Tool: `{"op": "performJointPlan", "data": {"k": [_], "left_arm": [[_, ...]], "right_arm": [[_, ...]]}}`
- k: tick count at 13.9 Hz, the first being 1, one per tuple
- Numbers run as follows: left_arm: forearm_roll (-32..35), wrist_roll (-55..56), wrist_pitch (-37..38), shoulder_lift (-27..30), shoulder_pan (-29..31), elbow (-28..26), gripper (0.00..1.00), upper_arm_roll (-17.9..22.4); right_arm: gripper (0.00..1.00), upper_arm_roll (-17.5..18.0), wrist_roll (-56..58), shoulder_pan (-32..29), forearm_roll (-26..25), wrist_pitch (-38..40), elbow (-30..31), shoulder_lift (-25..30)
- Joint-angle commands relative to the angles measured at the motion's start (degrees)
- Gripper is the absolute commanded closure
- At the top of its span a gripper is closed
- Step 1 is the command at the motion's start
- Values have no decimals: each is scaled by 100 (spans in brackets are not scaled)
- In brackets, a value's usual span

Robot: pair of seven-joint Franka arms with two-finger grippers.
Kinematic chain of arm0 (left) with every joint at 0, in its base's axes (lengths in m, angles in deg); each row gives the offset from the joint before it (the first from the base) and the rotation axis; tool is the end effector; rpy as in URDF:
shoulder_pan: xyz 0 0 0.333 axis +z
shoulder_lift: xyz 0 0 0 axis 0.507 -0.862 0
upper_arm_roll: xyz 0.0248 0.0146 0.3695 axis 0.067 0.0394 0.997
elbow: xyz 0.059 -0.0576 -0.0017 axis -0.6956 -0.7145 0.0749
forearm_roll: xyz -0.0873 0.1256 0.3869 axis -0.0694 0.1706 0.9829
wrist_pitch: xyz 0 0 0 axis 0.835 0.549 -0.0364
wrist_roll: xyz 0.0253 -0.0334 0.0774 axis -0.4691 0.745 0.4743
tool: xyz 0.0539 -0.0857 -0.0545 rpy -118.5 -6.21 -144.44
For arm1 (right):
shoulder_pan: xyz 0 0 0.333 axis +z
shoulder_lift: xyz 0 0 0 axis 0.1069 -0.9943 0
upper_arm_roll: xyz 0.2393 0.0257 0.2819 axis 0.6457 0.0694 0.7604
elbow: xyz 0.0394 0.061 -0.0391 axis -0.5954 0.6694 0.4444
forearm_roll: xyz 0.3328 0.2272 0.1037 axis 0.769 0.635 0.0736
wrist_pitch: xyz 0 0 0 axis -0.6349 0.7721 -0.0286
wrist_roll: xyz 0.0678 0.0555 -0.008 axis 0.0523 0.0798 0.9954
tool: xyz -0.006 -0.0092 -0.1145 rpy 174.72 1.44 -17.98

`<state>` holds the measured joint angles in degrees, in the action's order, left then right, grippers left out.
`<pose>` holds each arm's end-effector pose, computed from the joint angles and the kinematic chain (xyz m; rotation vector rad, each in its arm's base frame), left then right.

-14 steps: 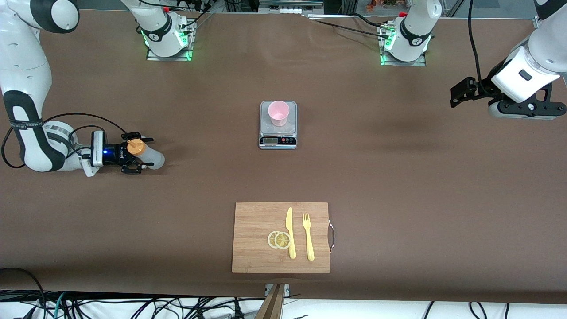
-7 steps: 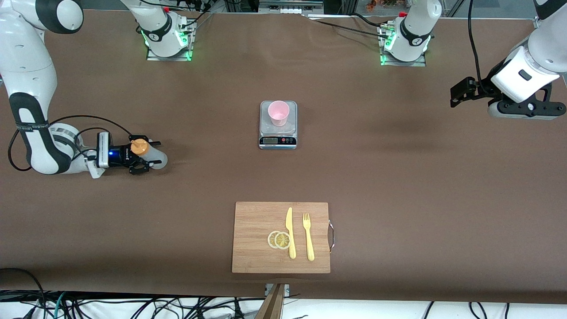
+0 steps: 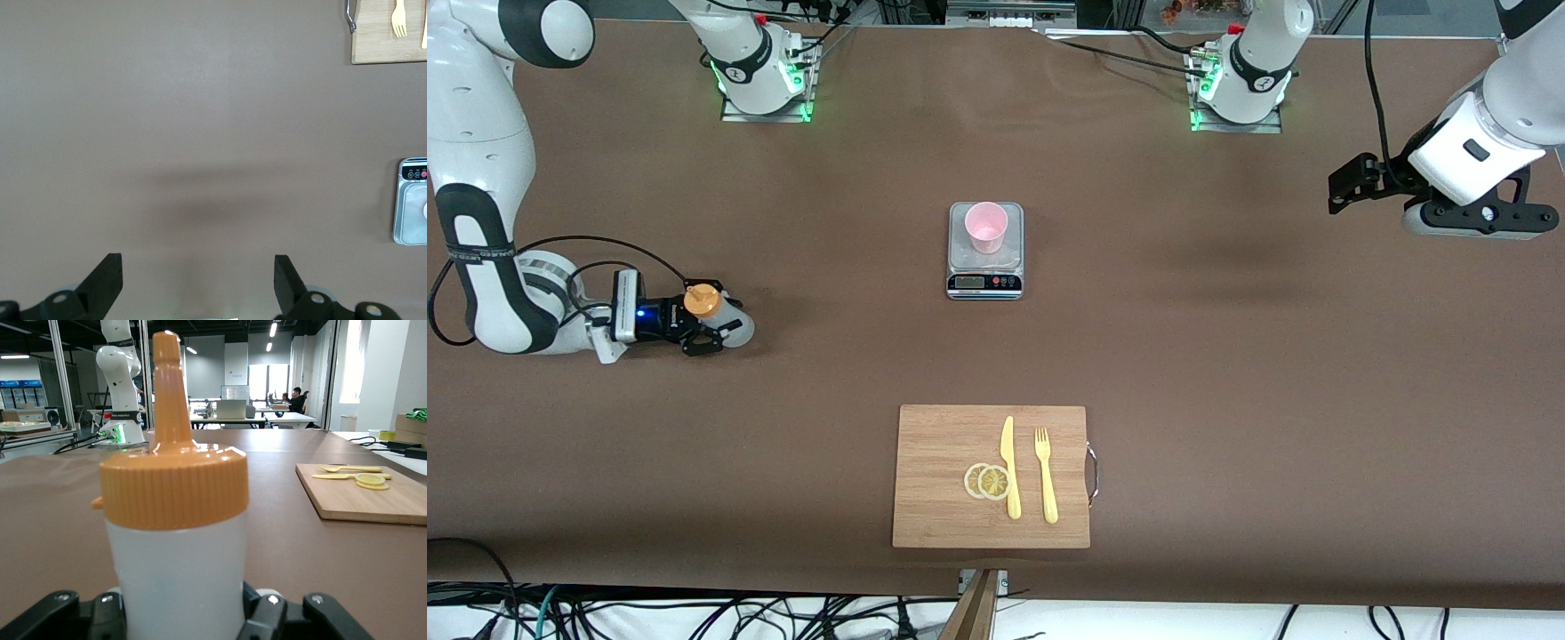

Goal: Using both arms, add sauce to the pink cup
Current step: 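Reach the right gripper to the white sauce bottle and grasp it, then lift the sauce bottle with the right gripper toward the pink cup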

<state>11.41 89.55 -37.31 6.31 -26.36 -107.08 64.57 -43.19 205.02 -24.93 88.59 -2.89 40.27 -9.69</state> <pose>0.5559 -0.0632 0.6340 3.1309 -0.0484 -0.1602 0.6399 -0.1036 0.1303 -1.2266 -1.4281 -0.9913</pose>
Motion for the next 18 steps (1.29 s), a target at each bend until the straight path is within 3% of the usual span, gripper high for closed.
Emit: {"op": "performJointPlan", "data": {"k": [1, 6, 10, 14, 18], "left_arm": [[41, -47, 85, 7, -6, 39, 0, -20], [41, -47, 93, 7, -6, 47, 0, -20], [41, -47, 102, 7, -6, 39, 0, -20], [41, -47, 164, 7, 3, 39, 0, -11], [41, -47, 155, 7, 3, 47, 0, -11]], "right_arm": [[100, -7, -822, 191, 42, -197, -293, 18], [100, -25, -2195, 963, 16, -1234, -329, 509], [100, -34, -3382, 1587, -449, -1762, -329, 922], [100, -34, -4235, 2326, -1511, -2561, -329, 1388], [100, -34, -4754, 2854, -2336, -2721, -320, 1634]]}}
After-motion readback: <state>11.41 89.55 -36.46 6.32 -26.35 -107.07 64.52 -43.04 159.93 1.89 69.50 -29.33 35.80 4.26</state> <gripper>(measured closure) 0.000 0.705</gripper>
